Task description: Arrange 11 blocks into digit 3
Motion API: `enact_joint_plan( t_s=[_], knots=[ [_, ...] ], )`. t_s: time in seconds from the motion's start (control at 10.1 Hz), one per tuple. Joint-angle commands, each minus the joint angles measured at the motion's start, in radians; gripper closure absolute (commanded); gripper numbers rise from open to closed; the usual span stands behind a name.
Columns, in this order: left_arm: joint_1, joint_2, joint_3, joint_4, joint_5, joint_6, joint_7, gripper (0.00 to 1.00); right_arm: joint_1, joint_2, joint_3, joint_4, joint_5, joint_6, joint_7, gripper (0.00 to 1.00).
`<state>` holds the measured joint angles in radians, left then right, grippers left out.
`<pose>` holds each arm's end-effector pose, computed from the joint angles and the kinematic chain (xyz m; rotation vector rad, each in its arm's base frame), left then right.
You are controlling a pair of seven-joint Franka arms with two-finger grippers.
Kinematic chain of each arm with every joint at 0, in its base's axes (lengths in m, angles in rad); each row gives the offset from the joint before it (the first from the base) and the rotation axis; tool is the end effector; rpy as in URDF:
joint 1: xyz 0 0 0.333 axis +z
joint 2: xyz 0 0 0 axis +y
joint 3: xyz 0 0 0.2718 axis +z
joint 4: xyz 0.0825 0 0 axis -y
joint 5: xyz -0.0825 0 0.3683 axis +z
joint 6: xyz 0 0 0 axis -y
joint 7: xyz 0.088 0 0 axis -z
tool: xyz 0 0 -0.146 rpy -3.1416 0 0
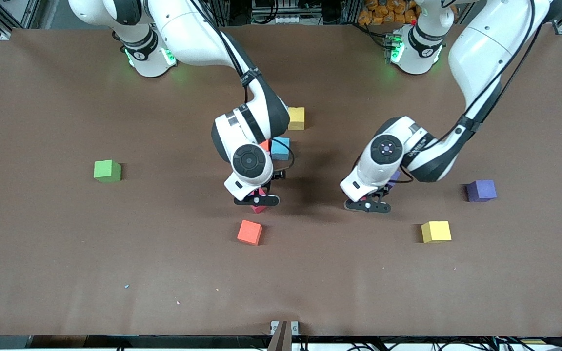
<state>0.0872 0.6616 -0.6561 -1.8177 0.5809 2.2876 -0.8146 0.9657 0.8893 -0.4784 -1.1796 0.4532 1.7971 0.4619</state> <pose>0.5317 -0.3021 0.1689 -3.1045 0.0756 -0.0359 0.5388 0.4233 0.2114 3.0904 0.0077 -0.2868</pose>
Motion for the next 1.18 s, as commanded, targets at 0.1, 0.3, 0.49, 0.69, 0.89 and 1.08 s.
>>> enact_joint_plan(
  t_s=[0.1, 0.3, 0.49, 0.69, 0.89, 1.08],
  knots=[
    [-0.069, -0.010, 0.000, -0.003, 0.010, -0.016, -0.416, 0.97, -0.007, 0.010, 0.012, 0.008, -0.103, 0.091, -0.160, 0.00],
    [-0.098, -0.011, -0.002, -0.005, 0.010, -0.043, -0.599, 0.97, 0.005, 0.020, 0.012, 0.006, -0.120, 0.146, -0.262, 0.00],
    [-0.077, -0.016, -0.032, -0.044, -0.024, -0.043, -0.798, 0.97, 0.033, 0.022, 0.020, -0.017, -0.151, 0.236, -0.287, 0.00],
    [-0.023, -0.039, -0.083, -0.090, -0.050, -0.034, -0.935, 0.97, 0.033, 0.022, 0.020, -0.034, -0.151, 0.280, -0.382, 0.00],
    [0.121, -0.040, -0.208, -0.136, -0.058, -0.033, -1.024, 0.97, 0.019, 0.045, 0.021, -0.035, -0.151, 0.321, -0.400, 0.00],
    [0.189, -0.033, -0.278, -0.158, -0.059, -0.033, -1.115, 0.97, 0.002, 0.053, 0.020, -0.034, -0.146, 0.311, -0.397, 0.00]
  ],
)
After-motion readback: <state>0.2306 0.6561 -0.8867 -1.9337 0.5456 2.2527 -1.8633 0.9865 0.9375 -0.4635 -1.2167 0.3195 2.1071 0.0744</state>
